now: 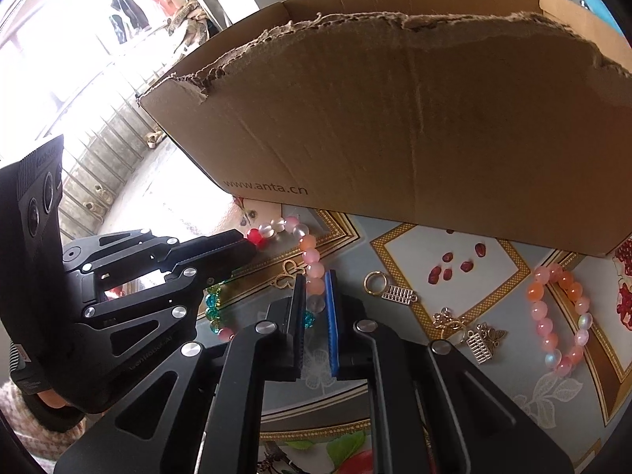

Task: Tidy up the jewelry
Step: 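Lift the bracelet with the left tool into the box and open it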

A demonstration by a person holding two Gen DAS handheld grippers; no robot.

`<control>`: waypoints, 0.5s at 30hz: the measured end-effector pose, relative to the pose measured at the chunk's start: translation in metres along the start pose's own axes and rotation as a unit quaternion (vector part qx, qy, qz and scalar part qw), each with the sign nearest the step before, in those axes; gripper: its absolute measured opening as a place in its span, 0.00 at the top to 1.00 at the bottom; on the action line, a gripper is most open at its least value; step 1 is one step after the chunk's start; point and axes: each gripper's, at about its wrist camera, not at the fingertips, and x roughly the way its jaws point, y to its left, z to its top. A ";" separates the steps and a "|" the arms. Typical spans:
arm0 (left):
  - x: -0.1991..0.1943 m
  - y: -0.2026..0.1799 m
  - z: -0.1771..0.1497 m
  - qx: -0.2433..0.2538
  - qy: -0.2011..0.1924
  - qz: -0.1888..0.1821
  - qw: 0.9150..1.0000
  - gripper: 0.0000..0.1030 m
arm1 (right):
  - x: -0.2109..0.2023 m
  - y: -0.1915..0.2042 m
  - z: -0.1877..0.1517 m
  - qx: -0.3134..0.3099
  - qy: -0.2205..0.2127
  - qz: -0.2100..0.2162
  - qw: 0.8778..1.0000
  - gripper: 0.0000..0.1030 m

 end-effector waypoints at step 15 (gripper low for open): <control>-0.135 0.030 0.047 -0.021 -0.118 -0.129 0.984 0.92 | -0.092 0.020 0.044 -0.036 -0.056 0.104 0.992 0.91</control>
